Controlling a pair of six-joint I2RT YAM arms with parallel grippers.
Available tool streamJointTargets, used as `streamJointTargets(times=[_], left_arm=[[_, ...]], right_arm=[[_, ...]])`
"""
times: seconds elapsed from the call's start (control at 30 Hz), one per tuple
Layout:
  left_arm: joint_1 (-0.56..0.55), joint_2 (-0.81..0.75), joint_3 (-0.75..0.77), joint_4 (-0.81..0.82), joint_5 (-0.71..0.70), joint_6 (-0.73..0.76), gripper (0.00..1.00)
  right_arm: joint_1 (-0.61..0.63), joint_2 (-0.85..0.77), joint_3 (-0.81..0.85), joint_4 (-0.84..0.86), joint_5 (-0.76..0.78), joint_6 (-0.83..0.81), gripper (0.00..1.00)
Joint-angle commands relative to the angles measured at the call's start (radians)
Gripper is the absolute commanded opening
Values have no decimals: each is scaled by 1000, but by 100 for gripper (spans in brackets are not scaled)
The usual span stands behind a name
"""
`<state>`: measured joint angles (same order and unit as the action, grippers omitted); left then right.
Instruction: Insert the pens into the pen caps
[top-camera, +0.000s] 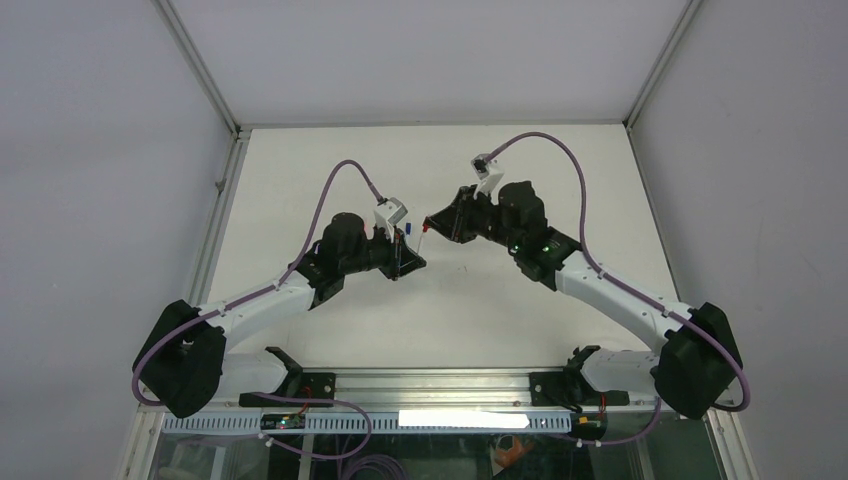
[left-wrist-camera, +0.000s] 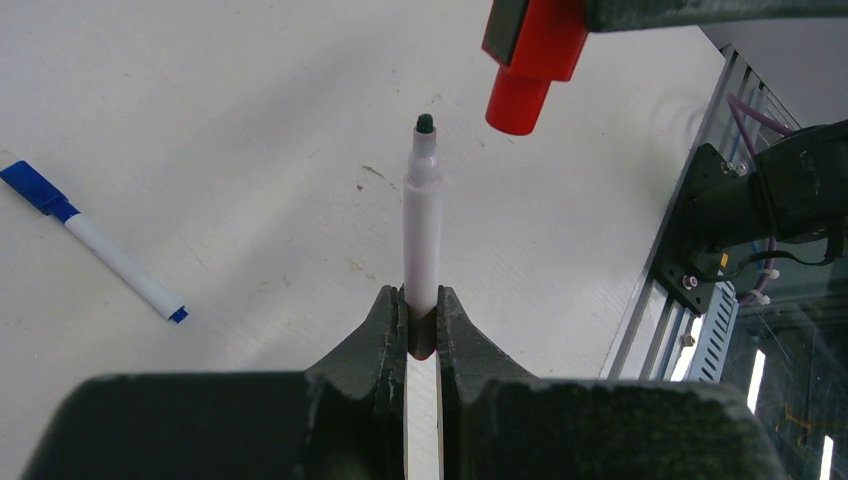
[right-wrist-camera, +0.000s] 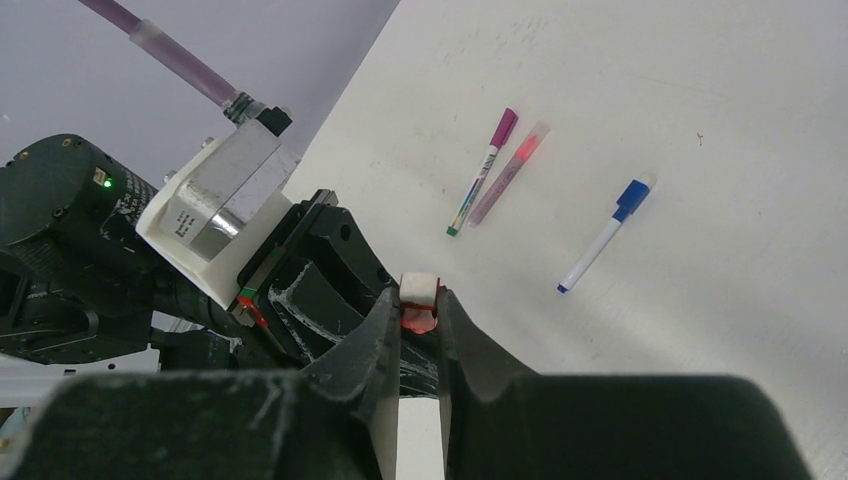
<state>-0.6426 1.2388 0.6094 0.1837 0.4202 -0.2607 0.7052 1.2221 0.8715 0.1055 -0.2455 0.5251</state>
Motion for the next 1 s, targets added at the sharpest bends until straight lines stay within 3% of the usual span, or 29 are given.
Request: streamJointTargets(times=[0.0, 0.4, 0.7, 0.97], left_arm=[[-11, -27, 31, 43, -16, 17, 0], [-11, -29, 20, 42, -23, 19, 0], [-11, -25, 14, 46, -22, 16, 0], [-11, -42, 4, 45, -32, 17, 0]], right_arm=[[5, 16, 11, 23, 14, -12, 0], [8, 47, 1, 60, 20, -5, 0], [8, -8, -14, 121, 118, -19, 0], [9, 46, 9, 112, 57, 12, 0]])
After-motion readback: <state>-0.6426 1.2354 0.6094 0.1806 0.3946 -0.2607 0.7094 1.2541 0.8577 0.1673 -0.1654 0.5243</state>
